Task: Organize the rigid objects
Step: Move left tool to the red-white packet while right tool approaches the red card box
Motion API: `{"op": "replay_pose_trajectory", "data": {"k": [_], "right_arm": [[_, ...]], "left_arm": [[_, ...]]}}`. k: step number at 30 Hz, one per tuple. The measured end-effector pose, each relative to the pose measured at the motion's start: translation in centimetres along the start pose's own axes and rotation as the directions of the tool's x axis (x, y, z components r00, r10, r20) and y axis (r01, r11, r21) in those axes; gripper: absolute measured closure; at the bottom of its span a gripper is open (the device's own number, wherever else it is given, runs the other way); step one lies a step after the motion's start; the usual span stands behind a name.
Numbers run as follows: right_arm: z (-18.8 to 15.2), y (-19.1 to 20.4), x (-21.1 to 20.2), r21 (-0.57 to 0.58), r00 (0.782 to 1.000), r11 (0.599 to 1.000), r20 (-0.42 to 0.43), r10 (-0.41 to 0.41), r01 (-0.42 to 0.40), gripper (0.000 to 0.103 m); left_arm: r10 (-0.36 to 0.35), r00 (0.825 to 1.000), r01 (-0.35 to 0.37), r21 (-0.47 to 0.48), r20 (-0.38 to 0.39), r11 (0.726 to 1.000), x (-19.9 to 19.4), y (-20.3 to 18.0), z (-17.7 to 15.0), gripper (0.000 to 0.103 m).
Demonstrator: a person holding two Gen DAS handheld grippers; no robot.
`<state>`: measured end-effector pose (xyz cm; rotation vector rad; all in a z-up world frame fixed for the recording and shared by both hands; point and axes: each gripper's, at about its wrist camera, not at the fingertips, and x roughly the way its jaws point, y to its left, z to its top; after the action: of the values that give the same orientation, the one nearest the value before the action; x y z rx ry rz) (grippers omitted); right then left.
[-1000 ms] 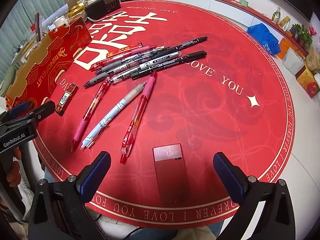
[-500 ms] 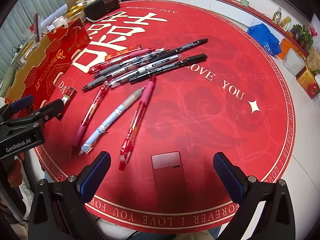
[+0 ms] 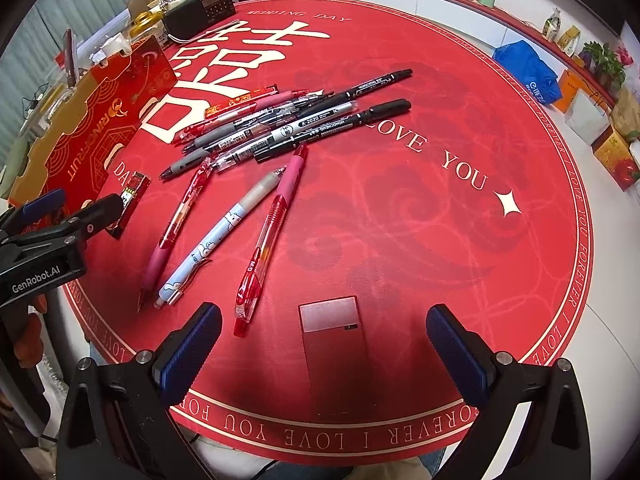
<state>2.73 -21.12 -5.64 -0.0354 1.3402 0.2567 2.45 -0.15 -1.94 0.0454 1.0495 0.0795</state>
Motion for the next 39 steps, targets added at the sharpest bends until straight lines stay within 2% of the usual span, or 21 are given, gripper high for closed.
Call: {"op": "replay_pose_trajectory", "data": {"k": [18,24,29,39], "right_arm": [[0.0,-0.4,0.0,0.01,1.0,1.0,0.009,-0.004,0.004,0.0],[-0.3,-1.8,0.1,0.033,0.999,0.999,0.003,-0.038,0.038,0.0],[-0.5,-2.4,0.3,0.047,0.999,0.998,-0.013,-0.033,0.033,0.0],[-0.5,-0.5,1.4,-0.024,0.999,0.999,-0.03,-0.033,0.032,0.0]], "left_arm": [[0.007,1.0,-0.007,0.014,-0.005,1.0,0.2,-0.2,0.1,0.0],[0.011,1.0,-0.011,0.024,0.0,1.0,0.1,0.0,0.1,0.0],[0.017,1.0,-0.017,0.026,-0.009,1.0,0.5,0.3,0.2,0.0],[0.012,0.999,-0.01,0.073,-0.032,0.997,2.0,-0.5,0.0,0.0]]}}
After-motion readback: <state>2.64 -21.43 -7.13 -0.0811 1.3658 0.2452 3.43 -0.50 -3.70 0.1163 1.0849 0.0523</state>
